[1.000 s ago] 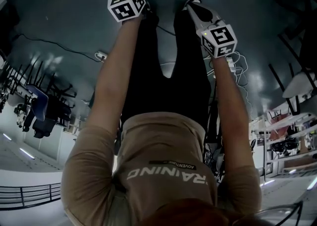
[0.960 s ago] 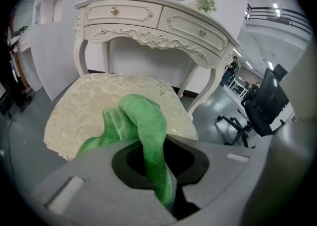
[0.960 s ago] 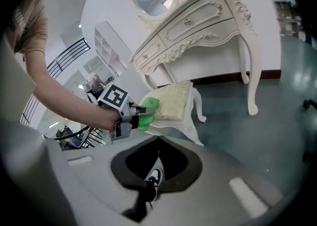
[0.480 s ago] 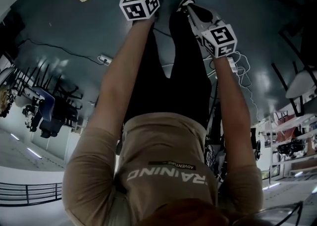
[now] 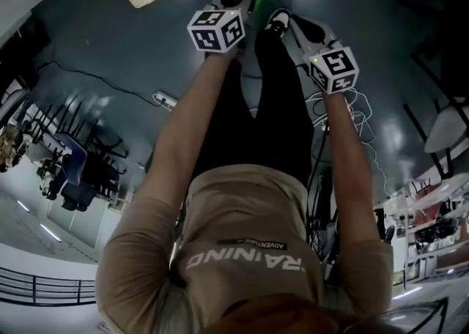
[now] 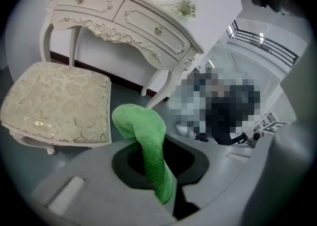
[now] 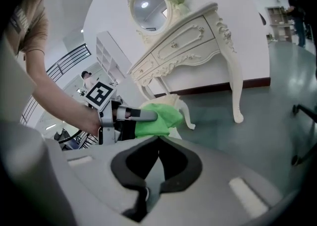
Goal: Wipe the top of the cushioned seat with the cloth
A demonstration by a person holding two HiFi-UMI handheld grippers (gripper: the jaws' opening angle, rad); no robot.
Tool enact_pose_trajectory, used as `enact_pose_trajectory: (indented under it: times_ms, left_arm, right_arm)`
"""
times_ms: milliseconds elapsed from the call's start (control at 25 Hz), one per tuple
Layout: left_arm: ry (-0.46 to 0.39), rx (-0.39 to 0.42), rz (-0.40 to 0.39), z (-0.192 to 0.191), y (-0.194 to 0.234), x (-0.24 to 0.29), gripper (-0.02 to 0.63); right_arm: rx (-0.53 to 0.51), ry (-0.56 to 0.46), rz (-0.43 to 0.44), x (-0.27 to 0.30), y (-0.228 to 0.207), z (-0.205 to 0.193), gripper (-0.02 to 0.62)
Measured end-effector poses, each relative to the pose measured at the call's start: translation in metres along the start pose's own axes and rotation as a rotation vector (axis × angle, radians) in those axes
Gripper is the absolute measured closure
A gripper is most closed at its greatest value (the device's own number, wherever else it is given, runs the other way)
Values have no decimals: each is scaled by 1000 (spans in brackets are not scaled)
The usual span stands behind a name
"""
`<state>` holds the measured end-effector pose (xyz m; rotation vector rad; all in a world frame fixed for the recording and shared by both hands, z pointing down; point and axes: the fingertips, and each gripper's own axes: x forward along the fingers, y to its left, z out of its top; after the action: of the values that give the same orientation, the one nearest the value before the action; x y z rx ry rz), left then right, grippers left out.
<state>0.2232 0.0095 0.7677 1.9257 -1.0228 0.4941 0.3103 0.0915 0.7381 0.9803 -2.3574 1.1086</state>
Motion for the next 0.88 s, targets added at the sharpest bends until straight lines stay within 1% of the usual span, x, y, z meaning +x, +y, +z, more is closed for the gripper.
enact_pose_trajectory:
  times_ms: [80,240,320,440,480,640,760,880]
  left_arm:
    - [2,8,-2,2,-8,-32,558]
    - [-10,59,-62,9,-26,-89,558]
    - [-19,85,-86,8,-30,-123,558]
    - [-28,117,-98,3,-35,-186,558]
    - [-27,139,-104,1,-38,-208,558]
    - [-31,264,-157,-4,-51,-286,558]
    - [-57,299,-173,-9,-50,-353,558]
    - [-110,318,-147,-6,-47,-419,558]
  right_arm:
    - [-12,-17,1,-12,21,11,594]
    - [-66,-59,-7,-29,65,40,594]
    - [-84,-76,-12,-34,94,52,594]
    - [-116,-70,-11,-40,150,60,594]
    - [-127,-61,-10,-42,169,61,594]
    - [-193,-51,-2,-42,243,70,594]
    - [-227,-69,15,-45,315,76,594]
    - [-244,-96,21,-59,381,83,594]
